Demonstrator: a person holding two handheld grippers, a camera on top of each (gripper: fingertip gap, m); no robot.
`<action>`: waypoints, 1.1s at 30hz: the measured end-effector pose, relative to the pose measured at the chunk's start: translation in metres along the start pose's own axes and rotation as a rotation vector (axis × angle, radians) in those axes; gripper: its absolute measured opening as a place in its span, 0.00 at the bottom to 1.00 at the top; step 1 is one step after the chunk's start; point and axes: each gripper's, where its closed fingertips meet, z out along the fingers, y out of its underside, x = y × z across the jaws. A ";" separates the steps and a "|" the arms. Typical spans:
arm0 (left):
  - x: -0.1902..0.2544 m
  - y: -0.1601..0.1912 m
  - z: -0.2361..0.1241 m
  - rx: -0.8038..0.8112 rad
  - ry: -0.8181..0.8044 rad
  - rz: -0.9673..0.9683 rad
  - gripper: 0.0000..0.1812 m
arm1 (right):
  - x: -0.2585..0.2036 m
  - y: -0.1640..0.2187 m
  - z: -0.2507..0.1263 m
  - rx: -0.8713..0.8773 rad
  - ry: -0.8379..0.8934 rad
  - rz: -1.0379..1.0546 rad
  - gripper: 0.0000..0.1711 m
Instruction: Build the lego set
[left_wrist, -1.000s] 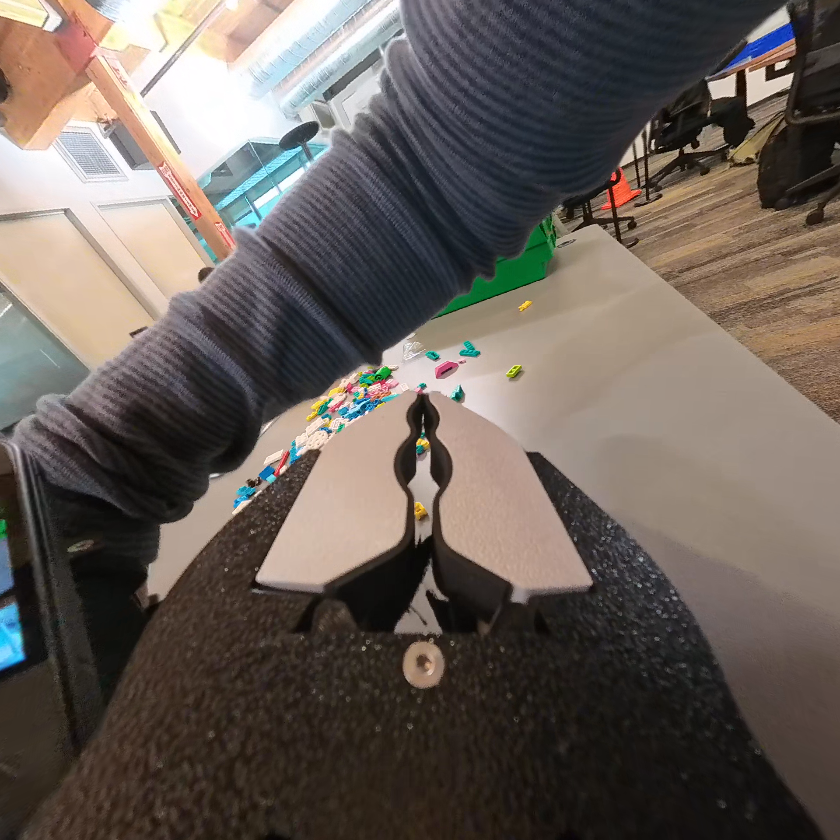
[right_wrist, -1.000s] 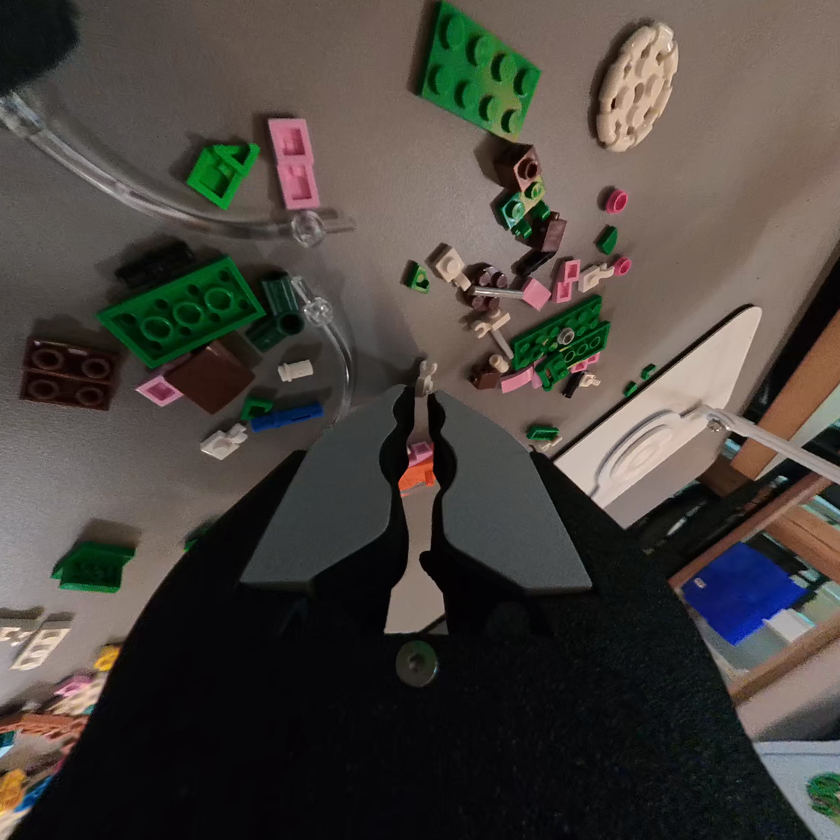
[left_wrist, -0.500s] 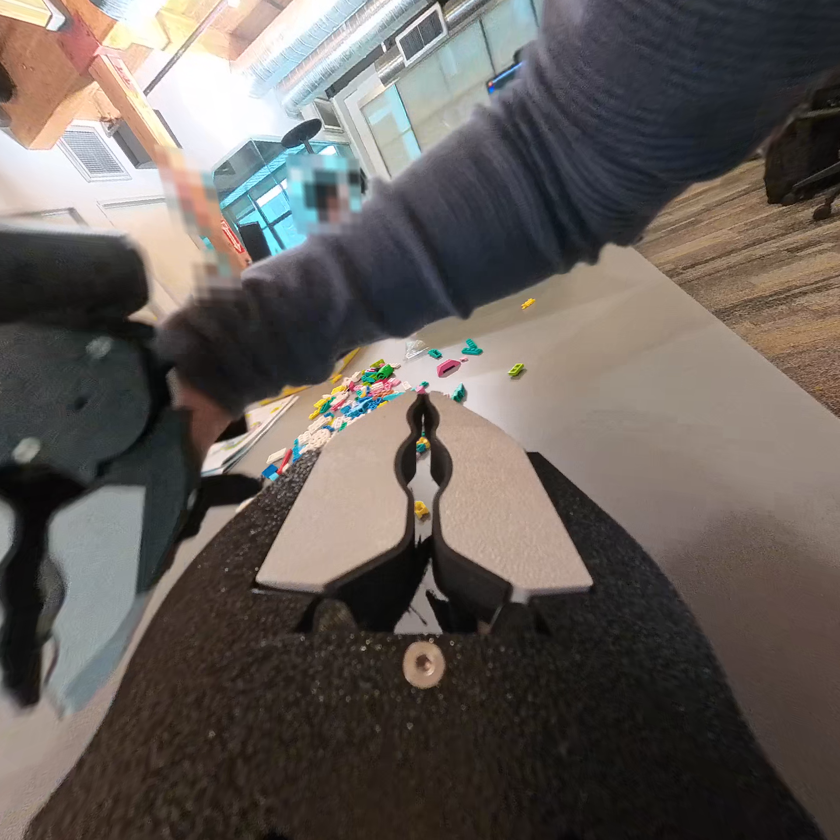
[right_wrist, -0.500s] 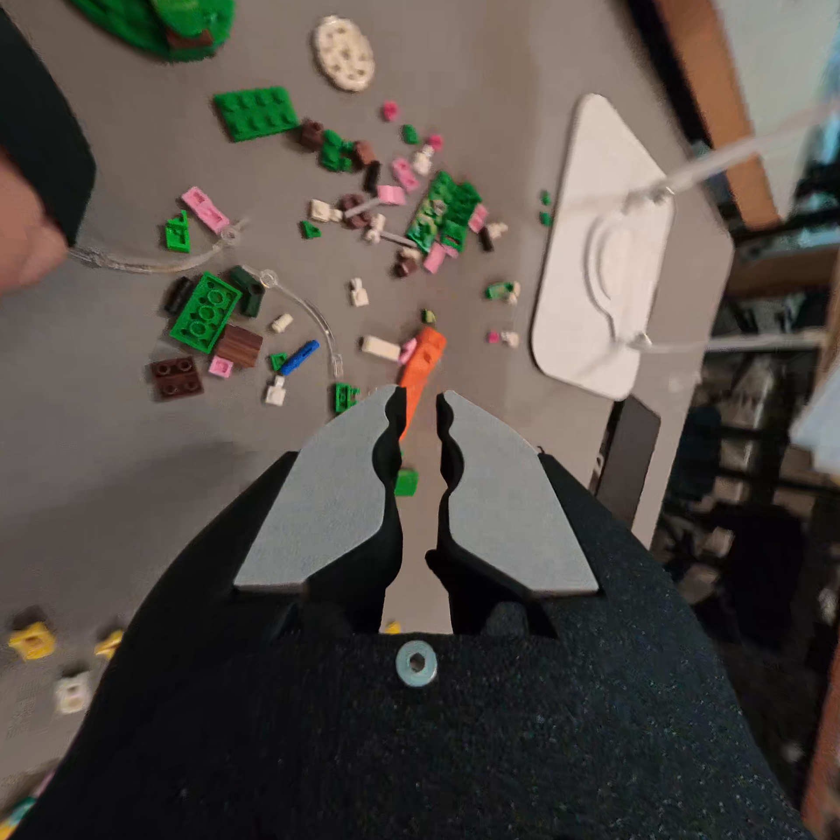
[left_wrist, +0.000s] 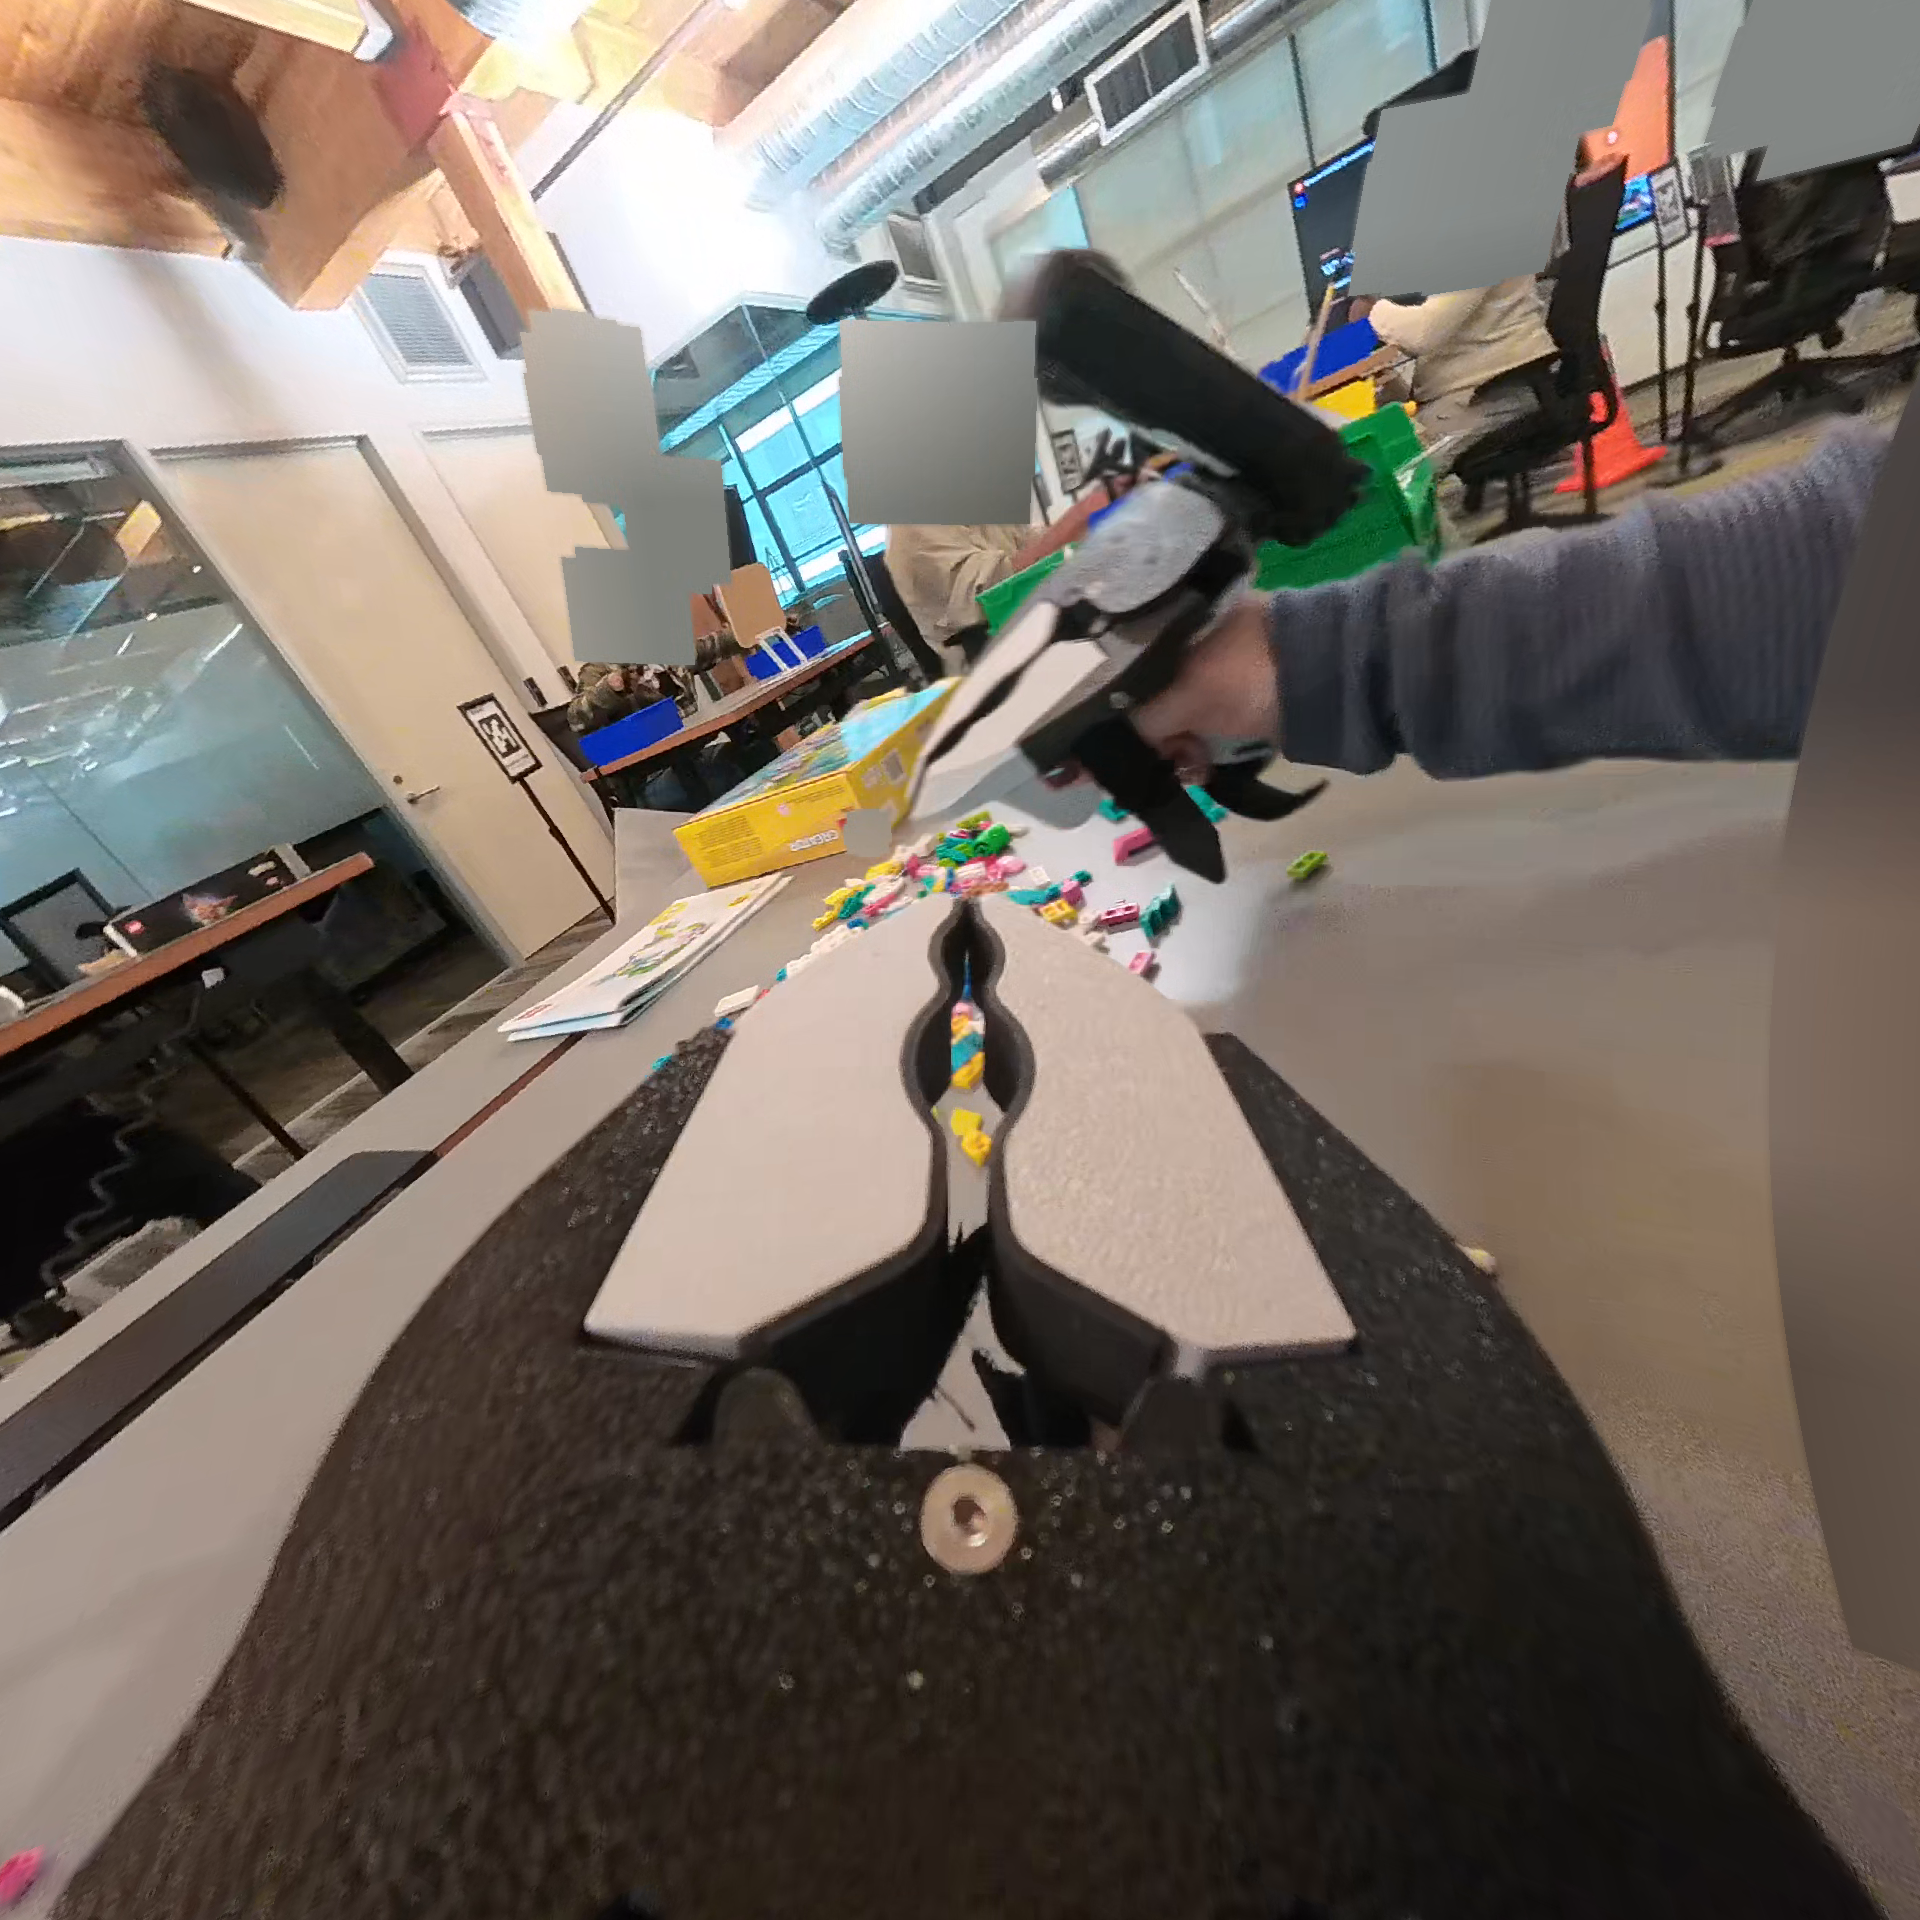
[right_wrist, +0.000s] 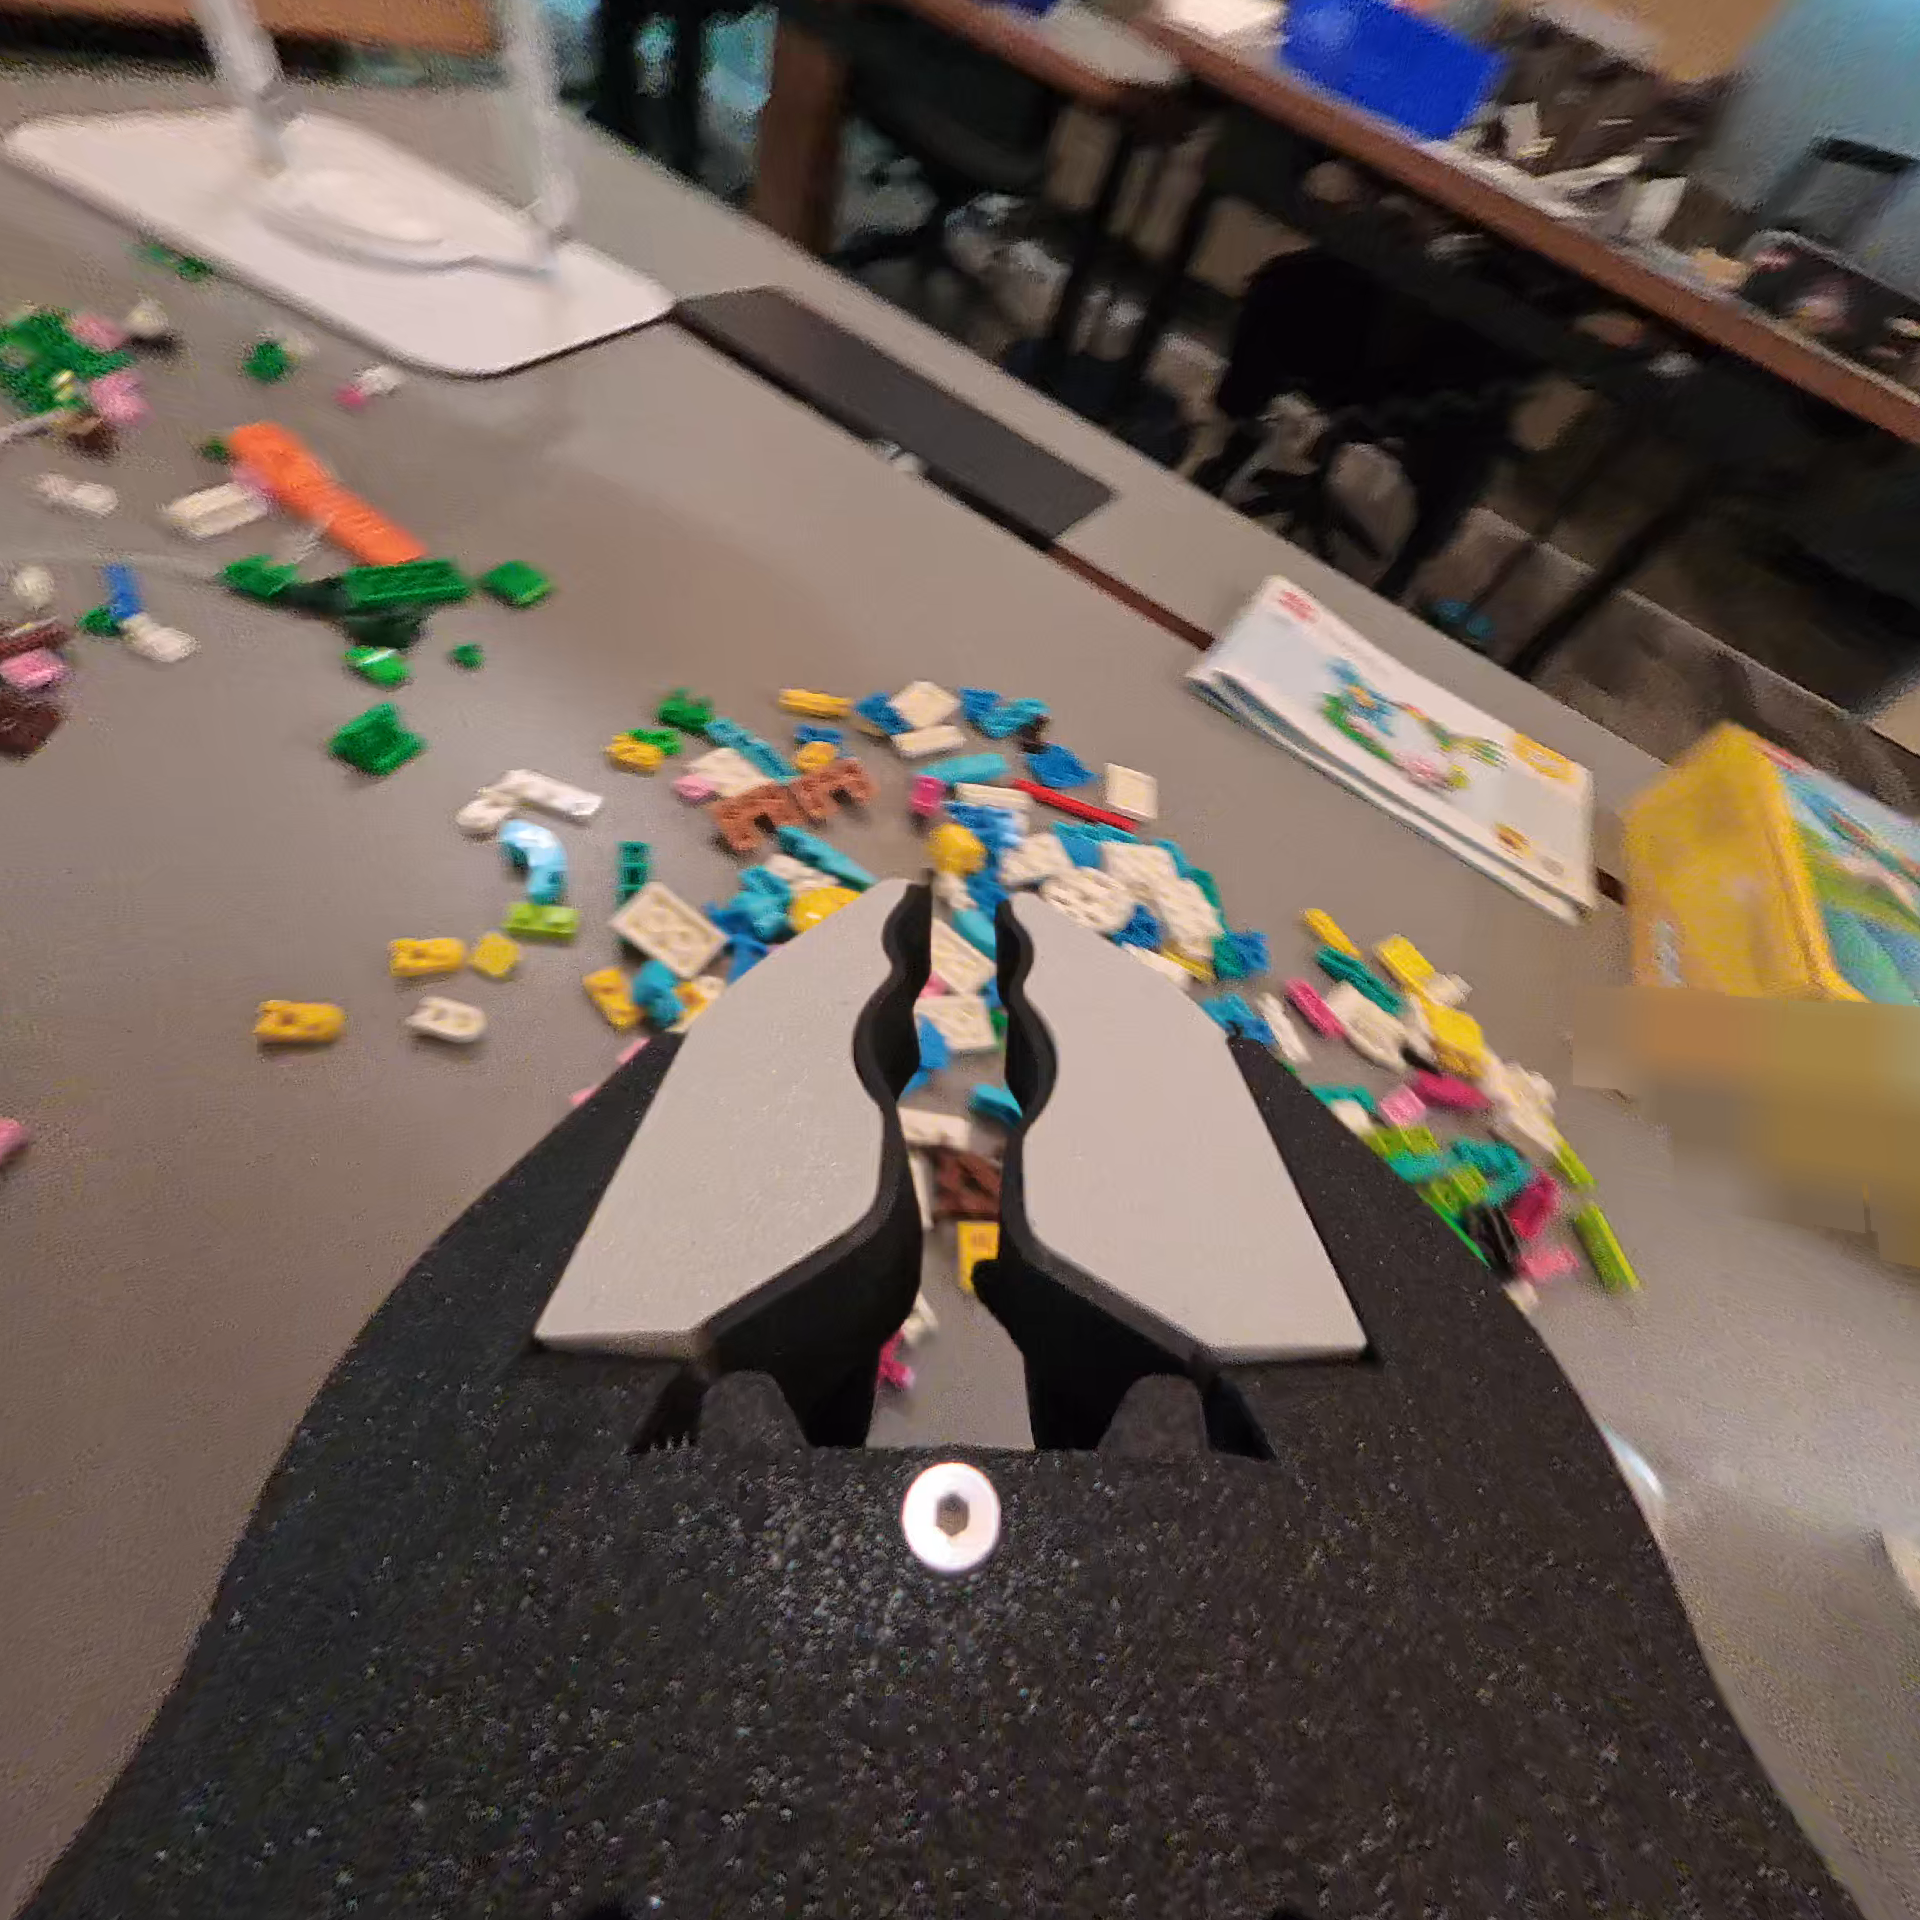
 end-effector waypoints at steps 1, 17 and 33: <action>-0.003 -0.001 -0.001 0.006 -0.019 -0.005 0.00 | 0.012 0.005 -0.007 0.034 0.050 0.042 0.06; 0.003 -0.019 -0.009 0.070 -0.107 0.234 0.00 | 0.105 0.042 -0.057 0.175 0.421 -0.052 0.02; -0.027 -0.004 -0.012 0.031 -0.159 0.015 0.00 | 0.123 0.053 -0.054 0.182 0.407 -0.037 0.00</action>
